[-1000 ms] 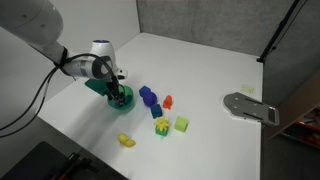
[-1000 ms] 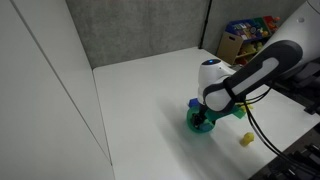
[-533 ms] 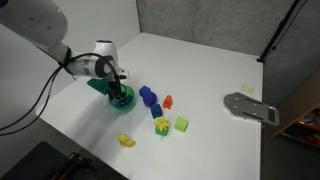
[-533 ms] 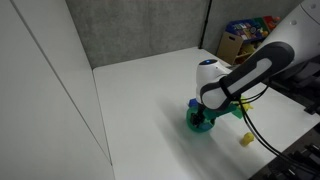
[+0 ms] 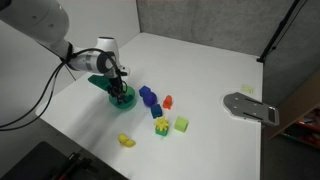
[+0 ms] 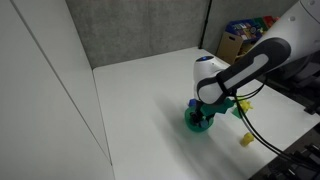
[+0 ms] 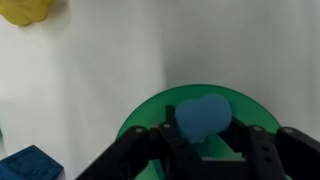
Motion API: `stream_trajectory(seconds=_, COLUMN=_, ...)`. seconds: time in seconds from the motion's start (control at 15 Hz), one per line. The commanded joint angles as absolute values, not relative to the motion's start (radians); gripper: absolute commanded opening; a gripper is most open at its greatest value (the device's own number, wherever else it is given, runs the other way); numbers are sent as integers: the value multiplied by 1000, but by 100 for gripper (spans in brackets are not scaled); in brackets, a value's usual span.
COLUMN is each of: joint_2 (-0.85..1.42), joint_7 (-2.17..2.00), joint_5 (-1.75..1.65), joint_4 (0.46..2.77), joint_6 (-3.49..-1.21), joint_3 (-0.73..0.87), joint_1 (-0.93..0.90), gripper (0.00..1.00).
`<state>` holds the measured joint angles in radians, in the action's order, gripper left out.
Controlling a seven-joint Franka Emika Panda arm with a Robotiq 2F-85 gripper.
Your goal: Remove the blue toy from the green bowl and put it on the table
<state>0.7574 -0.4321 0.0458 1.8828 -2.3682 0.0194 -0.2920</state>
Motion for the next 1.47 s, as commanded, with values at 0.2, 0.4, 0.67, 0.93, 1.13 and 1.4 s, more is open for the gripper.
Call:
stream_trajectory(seconds=0.2, joint_2=758, joint_7=-408, joint_5=49, joint_4=1817, joint_6=-2290, joint_3=3, joint_1=-263, gripper=16)
stream_trajectory(seconds=0.4, joint_2=732, joint_7=-396, joint_5=51, joint_4=1805, joint_6=-2276, joint_3=3, joint_1=-248, gripper=16)
stream_trajectory(seconds=0.67, joint_2=692, joint_7=-337, joint_5=65, joint_4=1776, joint_6=-2244, joint_3=-16, joint_1=-203, gripper=16)
stream_trajectory(seconds=0.93, joint_2=633, joint_7=-294, joint_5=68, joint_4=1759, joint_6=-2220, joint_3=-25, joint_1=-167, gripper=16)
stream_trajectory(seconds=1.13, joint_2=593, joint_7=-304, joint_5=56, joint_4=1748, joint_6=-2224, joint_3=-7, joint_1=-152, gripper=16)
stream_trajectory(seconds=1.4, joint_2=566, joint_7=-306, joint_5=47, joint_4=1743, joint_6=-2237, joint_3=22, joint_1=-115, gripper=16)
